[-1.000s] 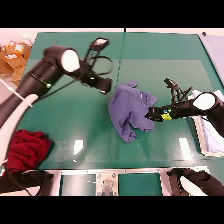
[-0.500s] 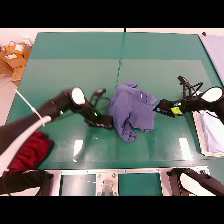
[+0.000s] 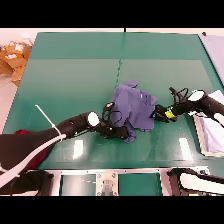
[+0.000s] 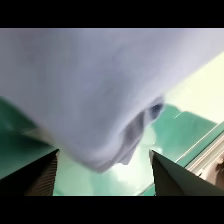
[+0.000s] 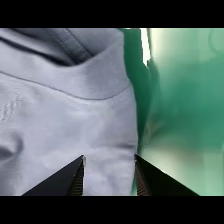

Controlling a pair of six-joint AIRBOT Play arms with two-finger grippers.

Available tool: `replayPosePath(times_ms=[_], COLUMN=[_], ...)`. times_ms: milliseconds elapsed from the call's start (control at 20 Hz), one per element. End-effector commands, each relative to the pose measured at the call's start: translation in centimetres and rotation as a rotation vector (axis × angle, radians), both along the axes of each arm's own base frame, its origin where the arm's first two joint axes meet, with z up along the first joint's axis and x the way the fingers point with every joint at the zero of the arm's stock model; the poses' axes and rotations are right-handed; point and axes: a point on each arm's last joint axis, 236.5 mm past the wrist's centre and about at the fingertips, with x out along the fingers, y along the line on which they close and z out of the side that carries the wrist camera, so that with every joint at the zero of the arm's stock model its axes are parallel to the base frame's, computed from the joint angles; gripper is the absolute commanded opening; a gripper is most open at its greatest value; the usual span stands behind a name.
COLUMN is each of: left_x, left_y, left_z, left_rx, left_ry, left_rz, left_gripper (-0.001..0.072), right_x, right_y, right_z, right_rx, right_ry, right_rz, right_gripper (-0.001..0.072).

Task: Fold the shirts.

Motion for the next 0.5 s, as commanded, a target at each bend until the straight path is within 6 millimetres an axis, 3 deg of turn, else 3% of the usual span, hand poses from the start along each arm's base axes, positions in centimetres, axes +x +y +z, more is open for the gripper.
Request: replayPosePath(times_ms=[0, 50, 100, 150, 200, 300, 400, 450], left_x=[0.9, 1.2, 1.3, 1.1, 1.0, 2.0, 5.6, 7.8], left_y=[-0.4, -0.4, -0.3, -0.1, 0.8, 4.6, 9.9, 12.9], left_z=[-1.1, -1.1, -1.0, -1.0, -0.9, 0.4, 4.3, 7.8], left_rx=[0.001, 0.000, 0.000, 0.001, 0.016, 0.091, 0.204, 0.261], left_ry=[-0.012, -0.031, -0.060, -0.060, -0.035, -0.016, -0.109, -0.197], left_rz=[0.059, 0.056, 0.028, 0.000, -0.034, -0.092, -0.060, -0.029], left_gripper=[0.0569, 0.0239, 0.0018, 0.0019, 0.0018, 0.0018, 0.0017, 0.0017], right_x=[-0.3, -0.1, 0.1, 0.6, 1.2, 3.0, 5.2, 6.4], right_y=[0.5, 0.7, 1.1, 1.6, 1.8, 1.8, 1.6, 1.6], right_z=[-1.5, -1.3, -1.1, -0.6, 0.0, 2.6, 7.4, 10.8], right_rx=[0.006, 0.019, 0.039, 0.063, 0.077, 0.102, 0.127, 0.137], right_ry=[0.036, 0.034, 0.023, -0.002, -0.022, -0.067, -0.153, -0.225], right_rz=[0.007, -0.001, -0.001, 0.010, 0.012, 0.025, 0.052, 0.065], right_gripper=[0.0363, 0.0274, 0.0148, 0.0022, 0.0020, 0.0019, 0.0018, 0.0018])
